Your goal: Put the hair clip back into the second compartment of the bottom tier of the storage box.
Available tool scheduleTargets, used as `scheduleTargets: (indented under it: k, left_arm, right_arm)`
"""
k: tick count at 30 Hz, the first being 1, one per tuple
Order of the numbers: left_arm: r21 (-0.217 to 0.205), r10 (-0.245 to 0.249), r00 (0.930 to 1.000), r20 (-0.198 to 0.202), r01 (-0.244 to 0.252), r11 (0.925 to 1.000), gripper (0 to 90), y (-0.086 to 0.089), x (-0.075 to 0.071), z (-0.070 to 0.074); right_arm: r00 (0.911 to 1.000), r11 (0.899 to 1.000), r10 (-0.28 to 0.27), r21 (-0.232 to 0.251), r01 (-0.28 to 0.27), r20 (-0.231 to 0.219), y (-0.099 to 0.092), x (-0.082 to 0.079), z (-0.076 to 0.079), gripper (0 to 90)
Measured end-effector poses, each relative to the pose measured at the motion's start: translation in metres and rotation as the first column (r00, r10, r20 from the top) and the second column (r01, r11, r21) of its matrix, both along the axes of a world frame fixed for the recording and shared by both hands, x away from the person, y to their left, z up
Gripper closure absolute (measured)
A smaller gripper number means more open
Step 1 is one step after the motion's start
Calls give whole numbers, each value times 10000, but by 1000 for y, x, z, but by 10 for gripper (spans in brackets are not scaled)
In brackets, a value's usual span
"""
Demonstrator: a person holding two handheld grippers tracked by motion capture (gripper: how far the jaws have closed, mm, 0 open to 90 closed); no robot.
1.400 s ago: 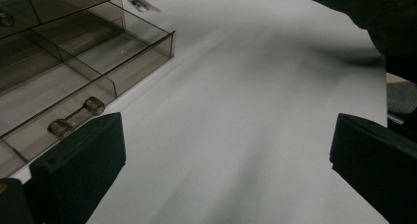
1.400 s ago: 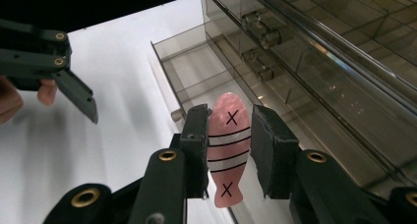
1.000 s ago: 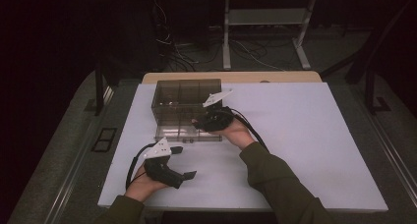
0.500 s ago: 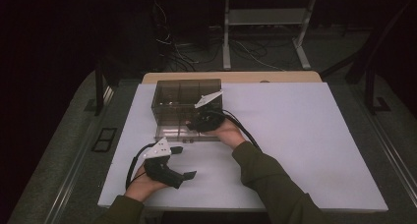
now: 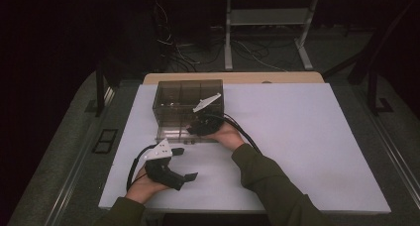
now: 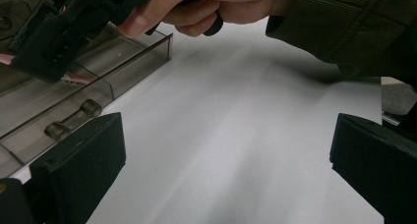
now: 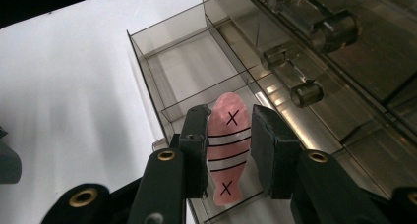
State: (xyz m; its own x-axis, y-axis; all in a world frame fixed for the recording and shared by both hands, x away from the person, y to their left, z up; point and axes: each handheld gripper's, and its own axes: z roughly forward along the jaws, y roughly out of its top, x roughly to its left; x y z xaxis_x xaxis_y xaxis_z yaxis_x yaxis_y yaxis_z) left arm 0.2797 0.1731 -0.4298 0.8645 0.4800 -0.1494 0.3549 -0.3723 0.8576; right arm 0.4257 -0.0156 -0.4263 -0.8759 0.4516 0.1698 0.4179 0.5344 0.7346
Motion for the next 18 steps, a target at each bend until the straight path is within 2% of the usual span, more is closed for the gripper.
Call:
scheduleTargets:
  k: [8,18]
  left_arm:
    - [10,-15,10000,0,15,10000,0,0,0,0]
    - [-8,24,10000,-32,-24,10000,0,-1,0,-1]
  right_arm:
    - [10000,10000,17,-24,-17,-11,-1,0,0,651]
    - [10000,9997,-18,245,17,25,-7,-4,6,592]
